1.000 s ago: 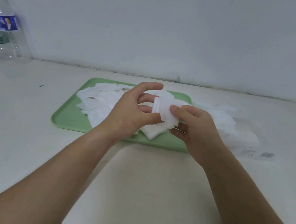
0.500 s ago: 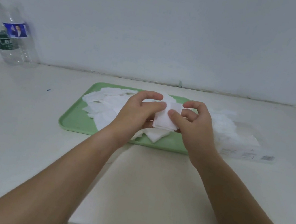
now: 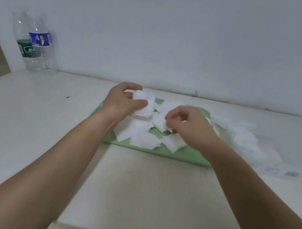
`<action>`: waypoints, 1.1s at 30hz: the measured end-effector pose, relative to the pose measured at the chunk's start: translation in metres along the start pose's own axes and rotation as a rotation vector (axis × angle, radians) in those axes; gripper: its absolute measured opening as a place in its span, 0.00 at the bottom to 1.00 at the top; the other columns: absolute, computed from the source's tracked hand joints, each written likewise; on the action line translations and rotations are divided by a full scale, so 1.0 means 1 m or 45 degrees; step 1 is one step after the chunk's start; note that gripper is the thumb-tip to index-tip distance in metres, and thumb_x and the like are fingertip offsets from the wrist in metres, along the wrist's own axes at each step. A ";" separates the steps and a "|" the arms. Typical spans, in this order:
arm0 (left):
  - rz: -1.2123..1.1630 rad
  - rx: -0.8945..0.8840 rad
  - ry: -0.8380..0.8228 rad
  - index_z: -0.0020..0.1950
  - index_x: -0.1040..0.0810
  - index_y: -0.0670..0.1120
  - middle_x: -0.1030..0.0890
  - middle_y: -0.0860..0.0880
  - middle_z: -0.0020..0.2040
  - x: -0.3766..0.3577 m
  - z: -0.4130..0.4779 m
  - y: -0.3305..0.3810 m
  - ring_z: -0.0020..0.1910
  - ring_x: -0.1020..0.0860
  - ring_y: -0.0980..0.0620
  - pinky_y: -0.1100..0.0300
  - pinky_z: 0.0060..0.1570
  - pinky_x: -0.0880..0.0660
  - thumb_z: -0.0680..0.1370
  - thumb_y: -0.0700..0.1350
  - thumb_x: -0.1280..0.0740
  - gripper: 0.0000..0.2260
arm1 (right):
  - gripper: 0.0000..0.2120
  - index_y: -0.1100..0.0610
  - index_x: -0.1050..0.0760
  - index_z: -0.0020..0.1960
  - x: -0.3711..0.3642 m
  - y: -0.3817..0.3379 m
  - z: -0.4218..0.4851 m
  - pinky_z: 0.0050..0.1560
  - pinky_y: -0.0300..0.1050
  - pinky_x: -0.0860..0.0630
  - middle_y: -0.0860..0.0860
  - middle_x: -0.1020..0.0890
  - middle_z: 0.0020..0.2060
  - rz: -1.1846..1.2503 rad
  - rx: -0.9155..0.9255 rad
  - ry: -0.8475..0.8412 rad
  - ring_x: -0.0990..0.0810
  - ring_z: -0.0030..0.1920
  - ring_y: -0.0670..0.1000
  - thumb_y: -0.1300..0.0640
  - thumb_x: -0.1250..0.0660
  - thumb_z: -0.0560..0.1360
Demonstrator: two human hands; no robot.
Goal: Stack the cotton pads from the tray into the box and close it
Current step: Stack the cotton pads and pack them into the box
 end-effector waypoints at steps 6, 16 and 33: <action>-0.019 -0.112 0.116 0.60 0.22 0.50 0.15 0.47 0.49 0.024 -0.003 -0.007 0.44 0.16 0.52 0.55 0.47 0.19 0.73 0.38 0.24 0.17 | 0.20 0.46 0.21 0.55 -0.059 -0.001 -0.006 0.49 0.40 0.26 0.40 0.22 0.49 -0.630 0.158 -0.211 0.24 0.46 0.41 0.38 0.26 0.68; -0.113 -0.116 0.171 0.53 0.21 0.51 0.16 0.47 0.47 0.030 -0.005 -0.011 0.40 0.18 0.51 0.53 0.43 0.20 0.73 0.35 0.25 0.15 | 0.07 0.45 0.19 0.47 -0.051 0.019 -0.007 0.44 0.31 0.26 0.42 0.18 0.42 -0.318 0.207 -0.176 0.20 0.42 0.36 0.50 0.23 0.70; -0.062 -0.033 -0.043 0.59 0.20 0.48 0.14 0.44 0.48 -0.002 -0.017 -0.014 0.43 0.15 0.48 0.56 0.39 0.18 0.76 0.40 0.25 0.13 | 0.05 0.58 0.22 0.51 -0.007 0.029 -0.001 0.43 0.45 0.17 0.49 0.15 0.40 0.941 0.001 0.153 0.16 0.44 0.49 0.66 0.35 0.79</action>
Point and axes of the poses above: each hand's wrist, its own z-axis towards the middle knuckle, its own x-axis out of the back of the hand, y = z × x, the point moved 9 cm from there along z, towards the middle knuckle
